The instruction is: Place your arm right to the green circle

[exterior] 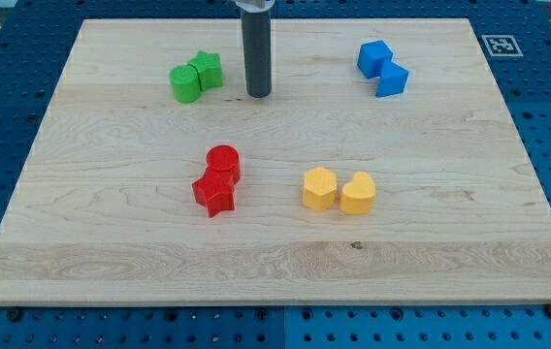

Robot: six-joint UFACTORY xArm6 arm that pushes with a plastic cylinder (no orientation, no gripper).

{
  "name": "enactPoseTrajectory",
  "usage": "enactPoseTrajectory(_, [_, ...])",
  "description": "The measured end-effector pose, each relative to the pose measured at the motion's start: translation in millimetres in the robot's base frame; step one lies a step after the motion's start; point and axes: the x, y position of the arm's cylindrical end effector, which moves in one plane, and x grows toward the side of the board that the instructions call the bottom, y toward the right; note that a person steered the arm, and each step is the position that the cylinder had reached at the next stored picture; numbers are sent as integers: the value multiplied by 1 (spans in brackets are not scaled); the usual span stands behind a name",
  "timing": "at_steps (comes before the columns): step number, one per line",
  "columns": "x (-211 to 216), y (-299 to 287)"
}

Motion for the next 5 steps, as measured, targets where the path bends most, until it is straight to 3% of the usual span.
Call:
enactPoseTrajectory(2, [18, -3])
enactPoseTrajectory(5, [5, -41])
